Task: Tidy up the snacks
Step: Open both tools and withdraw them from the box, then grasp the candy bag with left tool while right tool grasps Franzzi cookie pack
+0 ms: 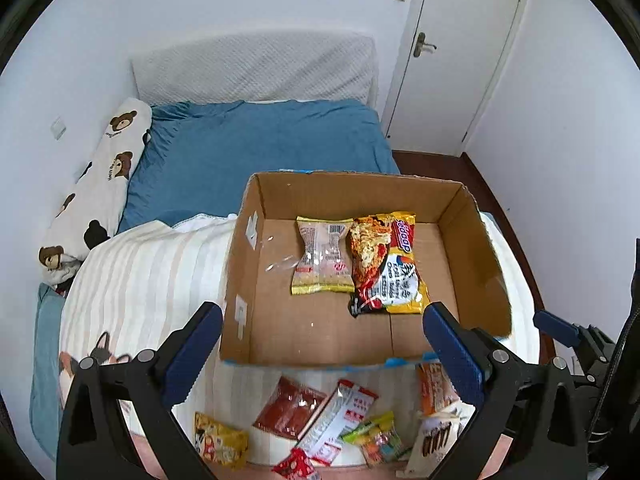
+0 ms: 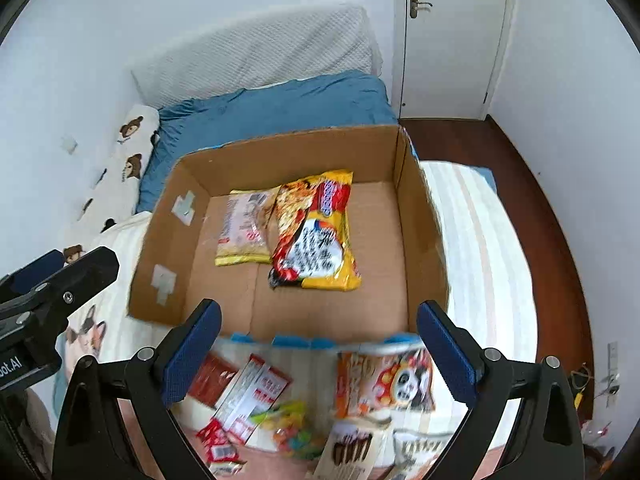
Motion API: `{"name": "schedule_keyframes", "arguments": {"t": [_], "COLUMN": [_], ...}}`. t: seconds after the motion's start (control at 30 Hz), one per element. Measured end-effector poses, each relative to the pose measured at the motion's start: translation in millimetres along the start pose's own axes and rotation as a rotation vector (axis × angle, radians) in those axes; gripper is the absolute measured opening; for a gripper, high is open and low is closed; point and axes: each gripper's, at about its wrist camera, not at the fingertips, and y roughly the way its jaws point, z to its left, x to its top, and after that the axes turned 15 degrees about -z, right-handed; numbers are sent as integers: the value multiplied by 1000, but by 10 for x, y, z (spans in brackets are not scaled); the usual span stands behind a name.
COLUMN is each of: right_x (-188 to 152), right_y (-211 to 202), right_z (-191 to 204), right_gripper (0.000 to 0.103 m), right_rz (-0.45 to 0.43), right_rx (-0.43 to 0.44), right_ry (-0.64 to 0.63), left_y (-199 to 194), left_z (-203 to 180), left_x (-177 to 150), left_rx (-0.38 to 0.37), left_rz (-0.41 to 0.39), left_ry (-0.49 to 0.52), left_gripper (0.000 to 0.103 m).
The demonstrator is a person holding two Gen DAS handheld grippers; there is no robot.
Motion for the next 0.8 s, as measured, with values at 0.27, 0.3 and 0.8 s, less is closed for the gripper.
{"name": "schedule_keyframes", "arguments": {"t": [0.27, 0.3, 0.8], "right_x": [-578, -690, -1905], "right_y": [-120, -100, 542], "right_z": [-192, -252, -618], "right_gripper": [100, 100, 85], "right_rz": [108, 130, 365], "right_rx": [67, 64, -36], "right_ry": [113, 139, 275], "left_y": [-215, -199, 675], "left_z": [47, 43, 72], "left_x": [-635, -728, -1906], "left_rx": [58, 65, 72], "left_rz": [49, 56, 416], "left_ry": [43, 54, 196], "left_gripper": [103, 103, 98]}}
